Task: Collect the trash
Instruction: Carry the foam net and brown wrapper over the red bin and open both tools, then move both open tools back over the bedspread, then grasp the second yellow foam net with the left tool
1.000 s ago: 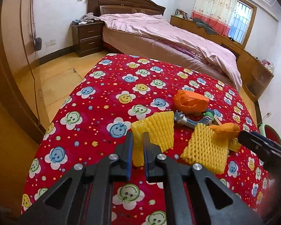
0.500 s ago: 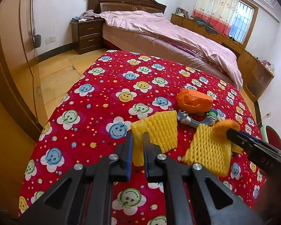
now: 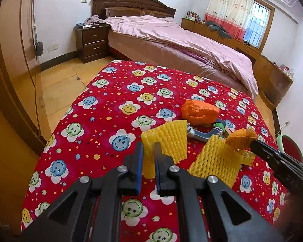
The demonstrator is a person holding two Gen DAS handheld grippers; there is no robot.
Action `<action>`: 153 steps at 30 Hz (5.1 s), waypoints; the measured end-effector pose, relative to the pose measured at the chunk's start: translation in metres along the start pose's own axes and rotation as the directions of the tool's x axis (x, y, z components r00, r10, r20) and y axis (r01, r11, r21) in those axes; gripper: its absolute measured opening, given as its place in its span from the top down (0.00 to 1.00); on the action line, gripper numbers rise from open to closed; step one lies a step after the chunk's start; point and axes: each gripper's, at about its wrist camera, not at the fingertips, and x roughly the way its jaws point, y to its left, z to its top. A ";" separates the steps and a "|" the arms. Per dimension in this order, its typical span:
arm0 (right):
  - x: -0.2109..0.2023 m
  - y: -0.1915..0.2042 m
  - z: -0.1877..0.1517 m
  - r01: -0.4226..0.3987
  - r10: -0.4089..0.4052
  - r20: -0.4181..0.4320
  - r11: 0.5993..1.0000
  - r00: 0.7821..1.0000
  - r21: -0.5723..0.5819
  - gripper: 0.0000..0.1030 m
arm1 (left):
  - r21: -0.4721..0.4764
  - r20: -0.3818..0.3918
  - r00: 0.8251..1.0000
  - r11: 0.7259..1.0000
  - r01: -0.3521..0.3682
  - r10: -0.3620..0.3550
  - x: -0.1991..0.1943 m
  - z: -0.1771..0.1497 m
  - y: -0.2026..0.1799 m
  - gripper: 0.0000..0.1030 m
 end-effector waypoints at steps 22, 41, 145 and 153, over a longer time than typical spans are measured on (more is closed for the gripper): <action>-0.095 -0.037 -0.010 0.028 -0.046 0.172 0.994 0.984 0.107 0.88 | 0.126 0.080 0.987 0.984 0.128 -0.139 -0.048 0.016 -0.066 0.91; -0.183 -0.118 -0.041 0.173 -0.250 0.249 0.940 0.936 0.296 0.88 | 0.333 0.038 0.948 0.898 0.286 -0.316 -0.060 0.015 -0.192 0.91; -0.132 -0.130 -0.067 0.201 -0.250 0.081 0.902 0.965 0.382 0.44 | 0.347 -0.207 0.976 0.928 0.137 -0.067 0.033 -0.043 -0.137 0.54; -0.127 -0.124 -0.066 0.195 -0.236 0.070 0.910 0.969 0.365 0.44 | 0.359 -0.173 0.984 0.929 0.088 -0.026 0.036 -0.043 -0.130 0.66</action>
